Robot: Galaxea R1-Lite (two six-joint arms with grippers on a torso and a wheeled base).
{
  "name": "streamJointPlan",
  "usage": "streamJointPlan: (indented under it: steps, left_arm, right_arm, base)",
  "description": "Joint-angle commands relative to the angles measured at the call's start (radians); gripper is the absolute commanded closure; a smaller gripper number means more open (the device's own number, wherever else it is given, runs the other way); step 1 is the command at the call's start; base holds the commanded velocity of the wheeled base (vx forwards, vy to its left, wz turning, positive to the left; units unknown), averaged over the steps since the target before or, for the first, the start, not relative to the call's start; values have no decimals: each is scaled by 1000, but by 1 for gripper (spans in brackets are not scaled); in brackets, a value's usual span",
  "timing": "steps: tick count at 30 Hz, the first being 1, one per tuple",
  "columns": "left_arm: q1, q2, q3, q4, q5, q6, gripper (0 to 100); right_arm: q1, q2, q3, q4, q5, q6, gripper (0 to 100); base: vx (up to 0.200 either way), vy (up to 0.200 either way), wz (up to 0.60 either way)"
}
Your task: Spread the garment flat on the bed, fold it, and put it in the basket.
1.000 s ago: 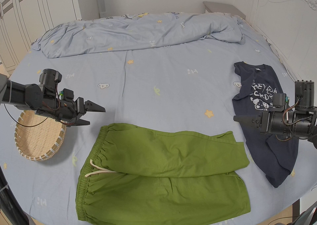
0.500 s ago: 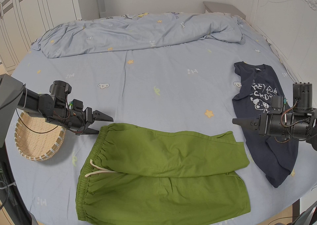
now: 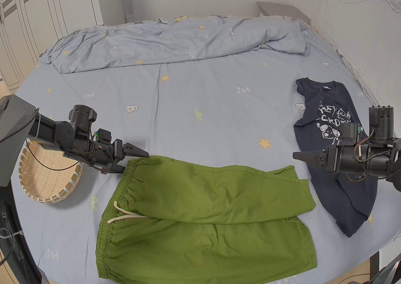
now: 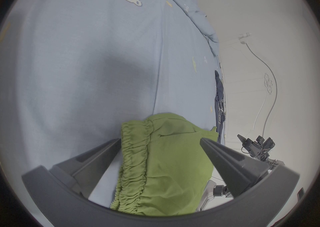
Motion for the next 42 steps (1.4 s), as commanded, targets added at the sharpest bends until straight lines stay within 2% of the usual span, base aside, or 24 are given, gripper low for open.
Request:
streamJointPlan:
  steps: [1, 5, 6, 18, 25, 26, 28, 29, 31, 35, 42]
  left_arm:
    - [-4, 4, -2, 1, 0, -1, 0]
    - [-1, 4, -5, 0, 0, -1, 0]
    - [-1, 4, -5, 0, 0, -1, 100]
    - [13, -14, 1, -20, 0, -3, 100]
    - [54, -120, 46, -20, 0, -3, 100]
    - [54, -137, 62, -20, -1, -1, 100]
    - [53, -138, 70, -20, 0, -1, 100]
    - [47, -140, 76, -20, 0, -1, 100]
    - [44, -140, 76, -20, 0, -1, 100]
    - [42, -141, 76, -20, 0, -1, 100]
    - [45, -141, 75, -20, 0, 1, 100]
  right_arm:
    - [0, 0, 0, 0, 0, 0, 0]
    - [0, 0, 2, 0, 0, 0, 0]
    - [0, 0, 2, 0, 0, 0, 0]
    - [-15, 5, -1, 0, 0, 9, 0]
    - [-103, 86, -6, 0, 5, 87, 0]
    - [-133, 106, 0, 0, 20, 98, 0]
    - [-149, 117, 2, 1, 34, 98, 0]
    - [-181, 140, 3, 3, 71, 98, 0]
    - [-193, 157, 14, 3, 92, 93, 0]
    - [-198, 207, 14, 0, 97, 86, 0]
    - [-199, 341, 13, -8, 98, 14, 0]
  base:
    - [0, 0, 0]
    - [0, 0, 0]
    - [0, 0, 0]
    - [0, 0, 0]
    - [0, 0, 0]
    - [0, 0, 0]
    - [0, 0, 0]
    - [0, 0, 0]
    - [0, 0, 0]
    - [0, 0, 0]
    - [0, 0, 0]
